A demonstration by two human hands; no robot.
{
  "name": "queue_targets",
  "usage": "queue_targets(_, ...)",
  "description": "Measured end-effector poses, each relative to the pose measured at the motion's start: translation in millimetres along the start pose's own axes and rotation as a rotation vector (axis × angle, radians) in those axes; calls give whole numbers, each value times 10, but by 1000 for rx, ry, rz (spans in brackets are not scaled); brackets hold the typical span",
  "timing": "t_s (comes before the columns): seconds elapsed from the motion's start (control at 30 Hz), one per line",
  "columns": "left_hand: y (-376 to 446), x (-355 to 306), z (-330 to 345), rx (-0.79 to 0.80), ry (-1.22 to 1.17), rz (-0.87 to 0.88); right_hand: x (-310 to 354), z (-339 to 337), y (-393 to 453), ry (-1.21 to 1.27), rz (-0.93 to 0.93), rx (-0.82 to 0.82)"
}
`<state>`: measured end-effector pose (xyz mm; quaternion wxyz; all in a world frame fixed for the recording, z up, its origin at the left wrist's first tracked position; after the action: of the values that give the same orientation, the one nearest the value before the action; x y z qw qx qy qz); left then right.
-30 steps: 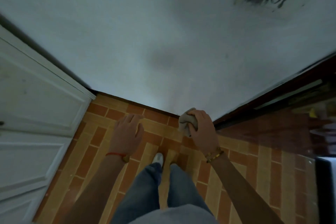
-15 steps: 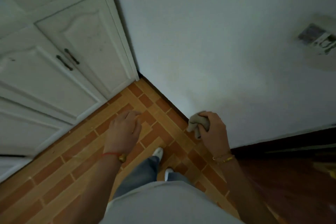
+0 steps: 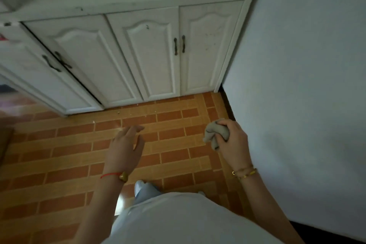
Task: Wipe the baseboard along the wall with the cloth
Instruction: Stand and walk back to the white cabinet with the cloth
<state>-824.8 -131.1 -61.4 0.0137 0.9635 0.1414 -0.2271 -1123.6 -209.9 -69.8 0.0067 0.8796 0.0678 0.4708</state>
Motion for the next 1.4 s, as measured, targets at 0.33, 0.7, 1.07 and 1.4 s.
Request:
queue_targets(0.33, -70, 1897, -1059, -120, 21, -171, 1295, 1889, 360, 1, -135, 118)
queue_targets(0.7, 236, 3285, -1734, -171, 35, -280, 2125, 3214, 665, 38, -191, 197)
queue_targets(1.07, 1657, 3917, -2120, -207, 28, -286, 2572, 4107, 2051, 81, -196, 157)
queue_targets(1.4, 3349, 3940, -2604, -260, 18, -174, 3241, 4403, 3568, 81, -301, 62)
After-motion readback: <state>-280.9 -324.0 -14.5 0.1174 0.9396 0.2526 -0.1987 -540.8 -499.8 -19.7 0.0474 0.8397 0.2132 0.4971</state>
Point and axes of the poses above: each hand's wrist, its own y-axis towards the middle knuckle, its own z-axis out of the palm, x = y × z, the point moved 7 cm from there along y, towards the middle knuckle, and after that the axes turned 6 degrees about y, right-handed, at the moved point
